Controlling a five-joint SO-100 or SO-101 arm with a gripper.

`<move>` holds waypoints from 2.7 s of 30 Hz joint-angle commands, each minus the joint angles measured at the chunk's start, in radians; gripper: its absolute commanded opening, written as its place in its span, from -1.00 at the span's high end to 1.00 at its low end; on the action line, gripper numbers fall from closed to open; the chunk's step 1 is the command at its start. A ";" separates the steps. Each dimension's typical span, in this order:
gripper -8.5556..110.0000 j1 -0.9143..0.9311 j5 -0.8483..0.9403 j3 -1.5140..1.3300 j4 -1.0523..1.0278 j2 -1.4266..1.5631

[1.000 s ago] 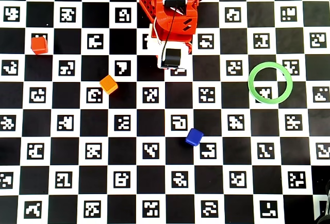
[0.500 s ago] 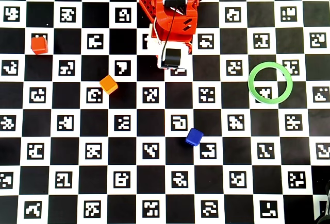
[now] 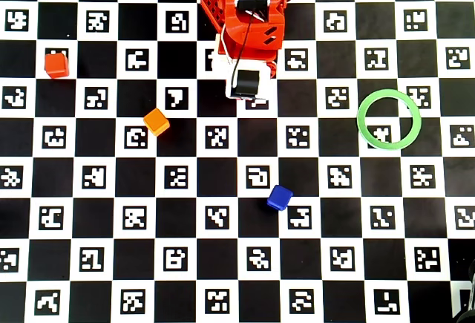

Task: Grab the red cube then put it in the green circle then put the blue cube on top and finally the orange cube on top

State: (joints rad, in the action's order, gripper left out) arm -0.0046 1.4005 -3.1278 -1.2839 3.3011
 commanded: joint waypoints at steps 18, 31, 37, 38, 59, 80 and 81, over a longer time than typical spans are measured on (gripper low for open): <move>0.92 0.071 -0.511 1.206 -0.362 -0.962; 0.43 0.655 -0.543 1.715 -0.522 -1.292; 0.36 0.847 -0.465 1.753 -0.525 -1.365; 0.36 0.874 -0.443 1.756 -0.525 -1.379; 0.21 1.259 -0.092 2.178 -0.525 -1.856; 0.21 1.305 0.029 2.063 -0.345 -2.086; 0.21 1.308 0.032 2.045 -0.322 -2.091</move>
State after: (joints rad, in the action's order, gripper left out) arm 1.2885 1.4235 -1.0723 -1.6644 1.1919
